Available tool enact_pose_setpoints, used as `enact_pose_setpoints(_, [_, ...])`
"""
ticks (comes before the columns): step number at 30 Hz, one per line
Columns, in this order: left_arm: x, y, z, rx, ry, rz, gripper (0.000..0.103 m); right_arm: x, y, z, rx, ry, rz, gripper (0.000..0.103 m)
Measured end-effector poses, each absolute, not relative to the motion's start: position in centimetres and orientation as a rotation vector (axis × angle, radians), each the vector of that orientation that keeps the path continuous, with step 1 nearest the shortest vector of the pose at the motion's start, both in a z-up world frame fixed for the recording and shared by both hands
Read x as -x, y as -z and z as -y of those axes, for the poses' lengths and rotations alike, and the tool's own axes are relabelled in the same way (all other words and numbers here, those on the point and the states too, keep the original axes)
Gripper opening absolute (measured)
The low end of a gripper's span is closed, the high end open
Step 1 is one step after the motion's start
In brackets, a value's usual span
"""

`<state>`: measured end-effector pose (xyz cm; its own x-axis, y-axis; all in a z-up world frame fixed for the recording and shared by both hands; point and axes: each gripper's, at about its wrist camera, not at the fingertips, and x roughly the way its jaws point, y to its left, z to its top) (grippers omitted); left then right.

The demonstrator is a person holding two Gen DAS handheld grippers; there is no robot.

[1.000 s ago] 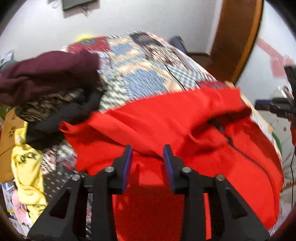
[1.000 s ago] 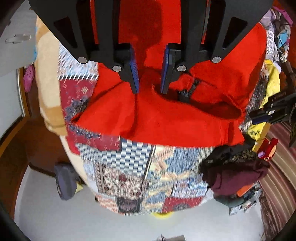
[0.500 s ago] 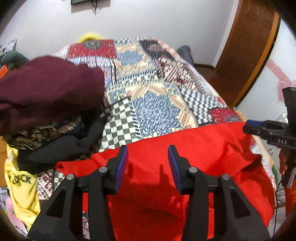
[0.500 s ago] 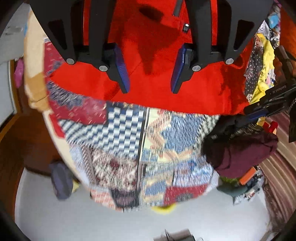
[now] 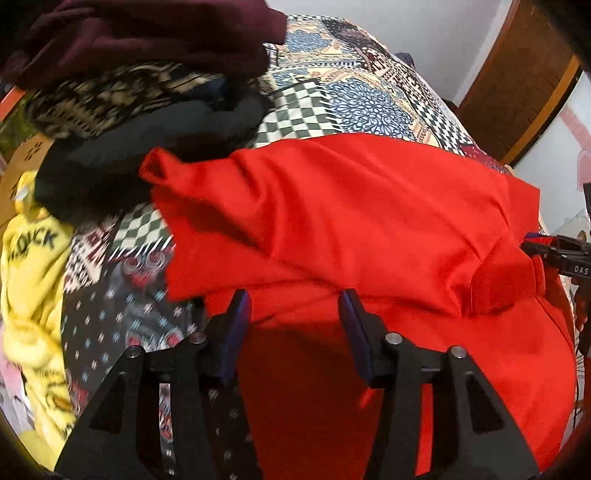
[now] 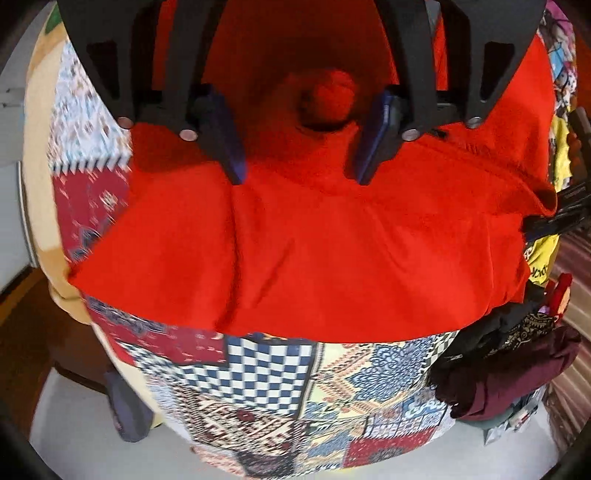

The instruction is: Fold large clothes

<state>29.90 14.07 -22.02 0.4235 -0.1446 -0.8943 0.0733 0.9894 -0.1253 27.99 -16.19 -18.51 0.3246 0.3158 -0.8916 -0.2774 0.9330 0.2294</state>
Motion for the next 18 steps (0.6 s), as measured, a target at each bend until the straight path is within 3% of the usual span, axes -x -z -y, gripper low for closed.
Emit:
enact_pose_setpoints(10, [-31.1, 17.8, -19.3, 0.244, 0.034, -1.023, 0.05, -28.6, 16.0, 17.4, -0.039, -0.375, -1.141, 0.063])
enact_pose_setpoints(18, [-35.1, 18.2, -19.1, 0.334, 0.031, -1.006, 0.05, -32.6, 14.6, 18.4, -0.093, -0.28, -1.064, 0.064])
